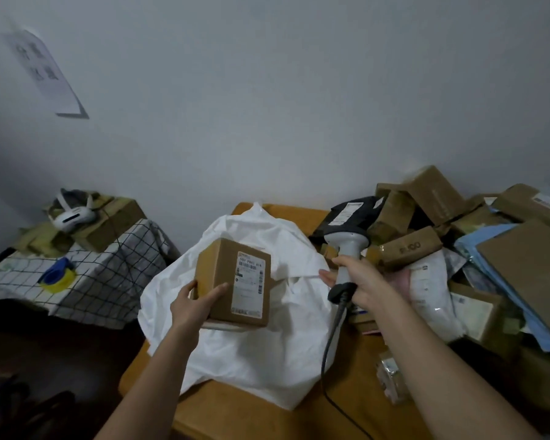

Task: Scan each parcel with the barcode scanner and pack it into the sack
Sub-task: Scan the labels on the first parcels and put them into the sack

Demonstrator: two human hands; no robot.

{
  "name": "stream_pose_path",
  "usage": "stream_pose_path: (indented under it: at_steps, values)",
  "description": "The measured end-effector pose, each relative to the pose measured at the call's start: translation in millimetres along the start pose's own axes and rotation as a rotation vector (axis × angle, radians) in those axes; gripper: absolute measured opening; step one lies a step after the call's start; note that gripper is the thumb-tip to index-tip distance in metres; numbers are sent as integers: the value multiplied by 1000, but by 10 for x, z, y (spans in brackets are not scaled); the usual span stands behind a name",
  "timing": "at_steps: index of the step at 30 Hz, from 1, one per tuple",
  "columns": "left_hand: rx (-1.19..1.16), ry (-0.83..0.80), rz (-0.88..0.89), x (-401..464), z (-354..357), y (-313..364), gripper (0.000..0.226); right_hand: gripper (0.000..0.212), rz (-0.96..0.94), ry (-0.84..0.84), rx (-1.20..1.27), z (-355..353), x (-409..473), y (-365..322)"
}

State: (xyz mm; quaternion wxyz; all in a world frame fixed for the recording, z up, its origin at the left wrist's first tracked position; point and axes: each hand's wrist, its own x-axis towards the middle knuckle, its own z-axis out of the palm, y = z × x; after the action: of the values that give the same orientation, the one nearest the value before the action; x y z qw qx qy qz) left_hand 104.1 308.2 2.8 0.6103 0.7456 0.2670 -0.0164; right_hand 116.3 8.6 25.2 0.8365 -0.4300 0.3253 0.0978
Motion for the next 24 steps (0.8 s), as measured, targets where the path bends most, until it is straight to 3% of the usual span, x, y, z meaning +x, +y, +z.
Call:
stream_pose_path:
  at_steps: [4,11,16,19,24]
  values:
    - [30,-55,1,90,-21,-128,95,56,49,44,47,-91,285,261]
    - [118,-84,32,305,-4,-143,90,39,69,50,116,-138,633,581]
    - [190,-69,99,442,85,7,92,50,-34,78,-22,-152,652,528]
    - [266,-49,173,523,247,153,90,44,-88,66,-18,-130,553,337]
    - [582,-84,211,578,599,294,90,49,-255,0,-80,-11,338,-10]
